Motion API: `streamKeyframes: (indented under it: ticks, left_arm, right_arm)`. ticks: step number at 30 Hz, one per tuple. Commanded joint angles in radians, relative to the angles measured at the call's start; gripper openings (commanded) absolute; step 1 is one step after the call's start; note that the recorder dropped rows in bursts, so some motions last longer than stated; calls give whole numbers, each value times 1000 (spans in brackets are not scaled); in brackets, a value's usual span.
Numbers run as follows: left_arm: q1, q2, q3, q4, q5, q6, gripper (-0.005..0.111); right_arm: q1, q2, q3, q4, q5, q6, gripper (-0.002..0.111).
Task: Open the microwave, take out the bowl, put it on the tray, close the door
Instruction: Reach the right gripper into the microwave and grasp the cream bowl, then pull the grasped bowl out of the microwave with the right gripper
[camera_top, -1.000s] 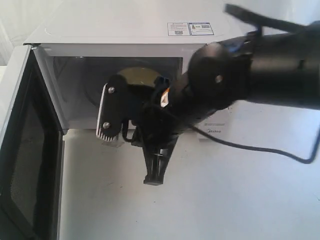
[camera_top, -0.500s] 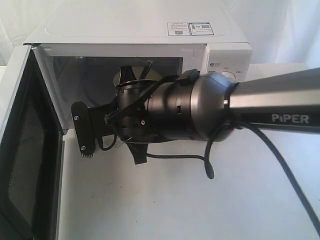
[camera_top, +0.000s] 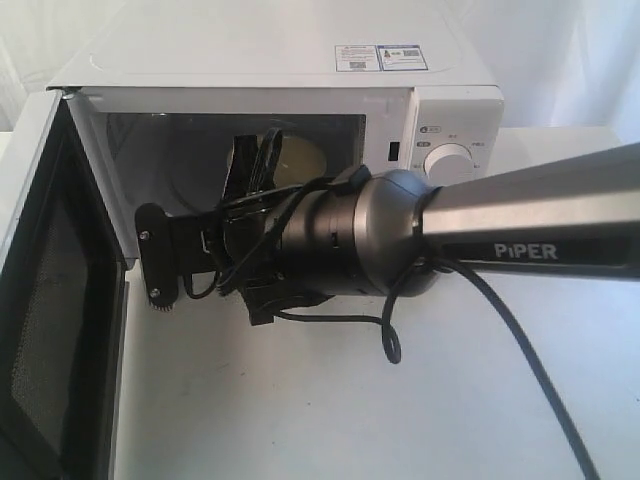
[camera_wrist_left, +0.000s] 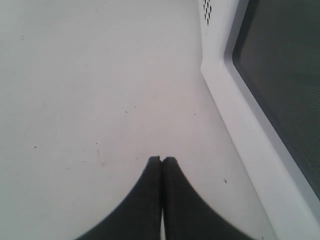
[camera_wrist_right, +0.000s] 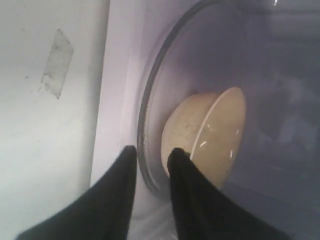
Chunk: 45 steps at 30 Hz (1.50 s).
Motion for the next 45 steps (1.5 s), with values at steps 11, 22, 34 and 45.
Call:
streamKeyframes:
  ticks: [11,22,34,45]
  left_arm:
    - [1,-5,3,-7,-1,1,0]
    - [1,-5,3,-7,-1,1,0]
    - [1,-5,3,-7,-1,1,0]
    - [1,-5,3,-7,-1,1,0]
  right_arm:
    - [-80,68,-3,-232,-21,298,50]
    - [-80,85,-3,-440,-20,556,49]
    - [-132,85,-3,-464,-82,614,49]
    - [-138,118,-22,-479,-84,640,49]
